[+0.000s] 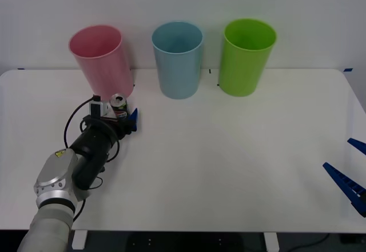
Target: Grasp the object on the table and drop it into the matching bin: aluminum can to the light blue bin, PET bottle to the pink bin.
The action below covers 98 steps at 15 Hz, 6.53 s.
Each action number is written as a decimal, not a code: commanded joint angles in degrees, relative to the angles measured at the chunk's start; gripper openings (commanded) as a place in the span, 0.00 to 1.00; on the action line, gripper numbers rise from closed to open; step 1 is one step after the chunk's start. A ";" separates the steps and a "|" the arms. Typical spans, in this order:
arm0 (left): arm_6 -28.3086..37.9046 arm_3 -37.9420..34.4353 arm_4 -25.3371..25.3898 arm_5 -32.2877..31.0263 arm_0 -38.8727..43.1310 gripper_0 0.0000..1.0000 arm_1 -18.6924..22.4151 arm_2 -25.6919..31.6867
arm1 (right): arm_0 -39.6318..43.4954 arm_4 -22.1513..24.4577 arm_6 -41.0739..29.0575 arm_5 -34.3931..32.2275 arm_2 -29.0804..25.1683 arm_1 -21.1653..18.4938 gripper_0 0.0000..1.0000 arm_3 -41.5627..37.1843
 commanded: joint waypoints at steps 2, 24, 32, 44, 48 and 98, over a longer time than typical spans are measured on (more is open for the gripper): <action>0.13 0.26 -0.23 1.49 -0.74 1.00 0.01 0.15 | 0.00 0.00 0.00 0.00 0.00 0.00 1.00 0.00; 0.13 2.28 1.53 2.20 -2.05 0.00 0.54 -0.90 | 0.00 0.00 0.00 0.00 0.00 0.00 1.00 0.00; -0.22 2.10 12.17 0.61 -1.18 0.00 6.86 -8.81 | 0.00 0.00 0.00 0.00 0.00 0.00 1.00 0.00; 1.19 -22.60 20.69 -1.23 12.36 0.00 11.08 -13.91 | 0.00 0.00 0.00 0.00 0.00 0.00 1.00 0.00; 1.71 -26.55 23.94 -2.90 14.29 0.00 14.42 -13.82 | 0.00 0.00 0.00 0.00 0.00 0.00 1.00 0.00; 11.21 14.76 22.36 10.90 -40.46 1.00 9.06 -29.82 | 0.00 0.00 0.00 0.00 0.00 0.00 1.00 0.00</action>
